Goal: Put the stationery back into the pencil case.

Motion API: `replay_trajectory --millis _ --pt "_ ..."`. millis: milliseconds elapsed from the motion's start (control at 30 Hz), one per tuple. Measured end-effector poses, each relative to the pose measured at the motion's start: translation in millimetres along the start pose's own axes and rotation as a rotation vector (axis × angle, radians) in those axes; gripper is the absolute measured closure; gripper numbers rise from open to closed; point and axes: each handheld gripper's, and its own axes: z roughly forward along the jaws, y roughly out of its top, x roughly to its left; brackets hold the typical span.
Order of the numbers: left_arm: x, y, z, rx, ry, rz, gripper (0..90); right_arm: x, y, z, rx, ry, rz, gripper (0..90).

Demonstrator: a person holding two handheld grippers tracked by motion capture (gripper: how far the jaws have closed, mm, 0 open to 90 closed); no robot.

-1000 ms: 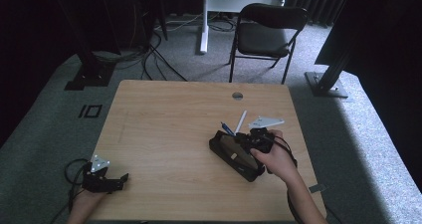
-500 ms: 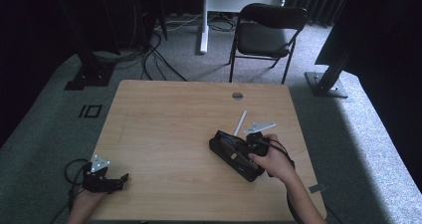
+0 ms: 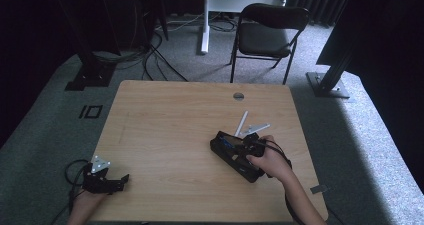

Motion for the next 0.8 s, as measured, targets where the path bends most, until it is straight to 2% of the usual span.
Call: replay_trajectory --millis 533,600,800 --pt "0.0 0.0 0.0 0.0 0.0 0.0 0.2 -1.1 4.8 14.4 0.045 -0.024 -0.008 79.3" --pt "0.0 0.0 0.0 0.0 0.0 0.0 0.2 -0.7 6.8 17.2 0.064 -0.043 -0.015 79.4" --pt "0.0 0.0 0.0 0.0 0.0 0.0 0.2 -0.9 10.1 23.9 0.103 -0.043 -0.019 79.3"
